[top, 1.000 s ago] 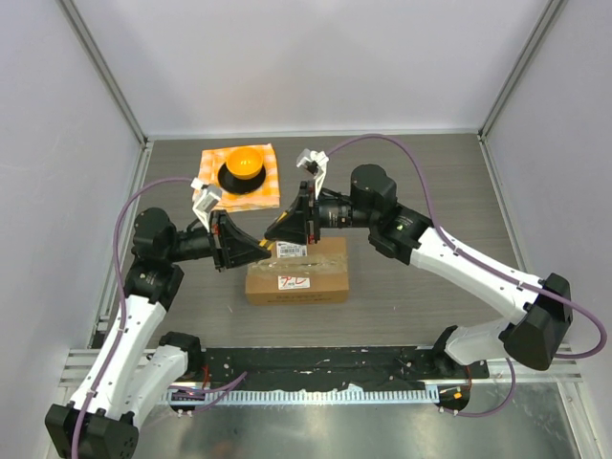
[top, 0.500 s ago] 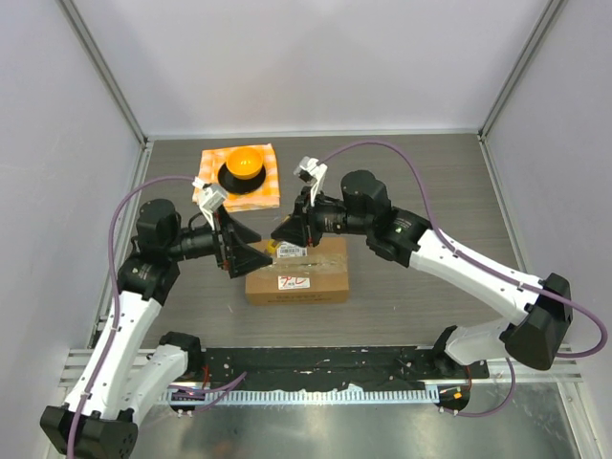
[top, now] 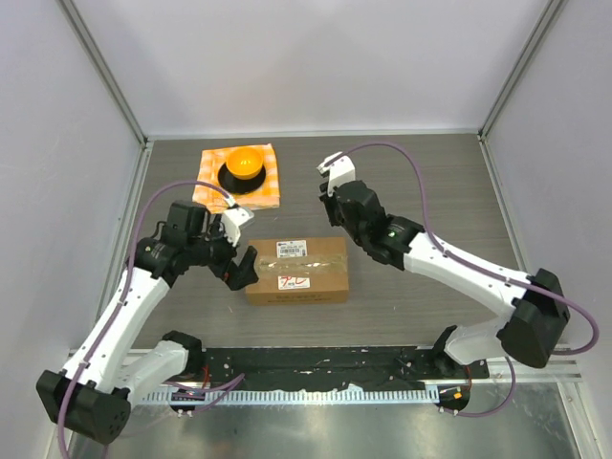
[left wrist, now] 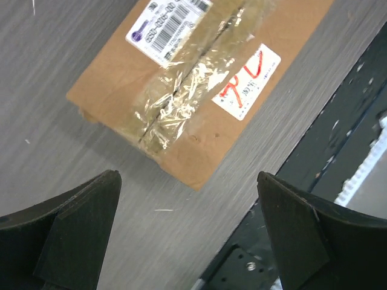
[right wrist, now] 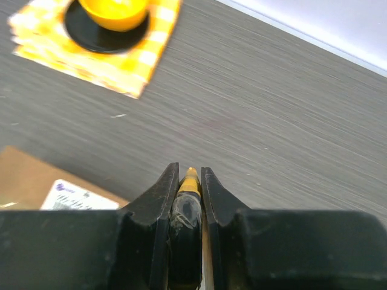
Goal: Unpack the express box
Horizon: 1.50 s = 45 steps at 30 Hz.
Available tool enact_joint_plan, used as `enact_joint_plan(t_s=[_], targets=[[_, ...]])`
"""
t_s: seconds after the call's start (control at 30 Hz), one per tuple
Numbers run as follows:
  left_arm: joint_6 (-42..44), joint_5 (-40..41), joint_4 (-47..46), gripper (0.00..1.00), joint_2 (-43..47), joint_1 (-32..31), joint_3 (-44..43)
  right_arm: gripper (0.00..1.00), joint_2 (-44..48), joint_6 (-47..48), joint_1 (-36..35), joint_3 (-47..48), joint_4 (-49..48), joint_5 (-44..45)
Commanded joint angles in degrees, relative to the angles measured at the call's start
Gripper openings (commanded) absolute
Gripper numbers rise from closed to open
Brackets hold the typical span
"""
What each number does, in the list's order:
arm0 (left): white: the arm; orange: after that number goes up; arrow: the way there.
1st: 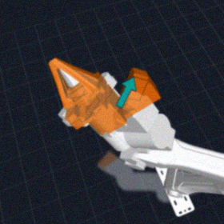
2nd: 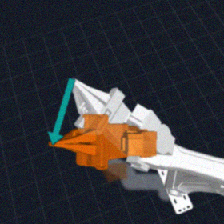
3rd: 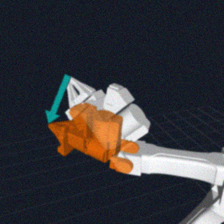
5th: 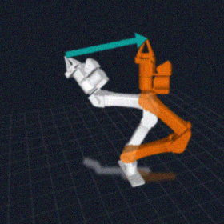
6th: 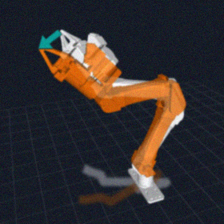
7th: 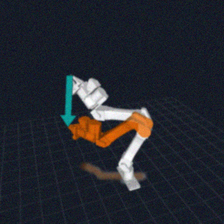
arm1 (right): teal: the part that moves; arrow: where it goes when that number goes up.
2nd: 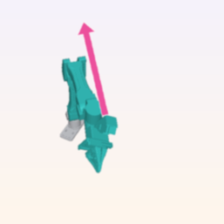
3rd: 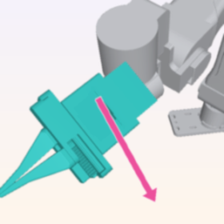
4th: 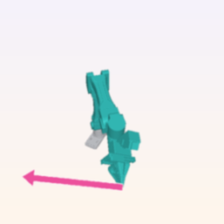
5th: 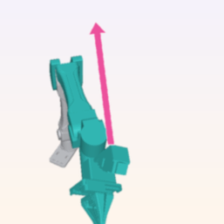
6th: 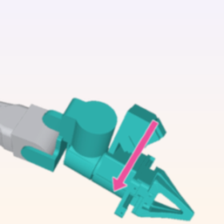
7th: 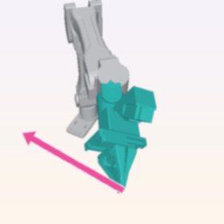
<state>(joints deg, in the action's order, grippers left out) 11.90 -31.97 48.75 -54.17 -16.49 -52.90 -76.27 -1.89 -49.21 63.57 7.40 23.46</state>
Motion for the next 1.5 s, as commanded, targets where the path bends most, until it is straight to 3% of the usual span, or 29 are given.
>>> enact_joint_plan(t_s=[0.0, 0.1, 0.27, 0.47, 0.73, 1.03, 1.27, 1.37, 1.47], targets=[[13.13, 10.76, 4.59, 1.00, -1.10, -8.63, -5.54, 0.01, -4.76, 4.26, 1.04, -0.20, -6.16, 10.29], [15.69, 19.80, 4.60, 1.00, -2.69, -15.22, -3.79, 0.01, -7.22, 3.12, 2.27, -0.29, -7.13, 8.88], [15.61, 21.86, 0.83, 1.00, -2.87, -21.29, 3.06, 0.01, -9.77, 1.98, 3.33, -1.43, -10.21, 7.13], [16.04, 23.44, -0.76, 1.00, -4.27, -23.14, 5.88, 0.01, -12.06, 0.31, 3.60, -3.45, -10.91, 3.97], [18.25, 36.42, -9.44, 1.00, -5.68, -24.82, 8.87, 0.01, -11.97, -3.38, 3.33, -7.84, -10.48, -1.05], [16.67, 51.82, -21.41, 1.00, -11.83, -24.73, 11.42, 0.01, -6.45, -6.02, -0.79, -13.47, -8.89, 1.32], [12.54, 48.68, -22.04, 1.00, -16.58, -21.22, 6.70, 0.01, -1.52, -10.14, -7.90, -15.23, -4.41, 6.68], [10.96, 42.01, -18.44, 1.00, -17.11, -17.79, 2.13, 0.01, 0.24, -11.82, -10.46, -16.02, -2.74, 9.40], [11.47, 27.79, -9.67, 1.00, -14.39, -14.98, -2.79, 0.01, 1.47, -11.65, -10.55, -16.29, -1.16, 13.43]])
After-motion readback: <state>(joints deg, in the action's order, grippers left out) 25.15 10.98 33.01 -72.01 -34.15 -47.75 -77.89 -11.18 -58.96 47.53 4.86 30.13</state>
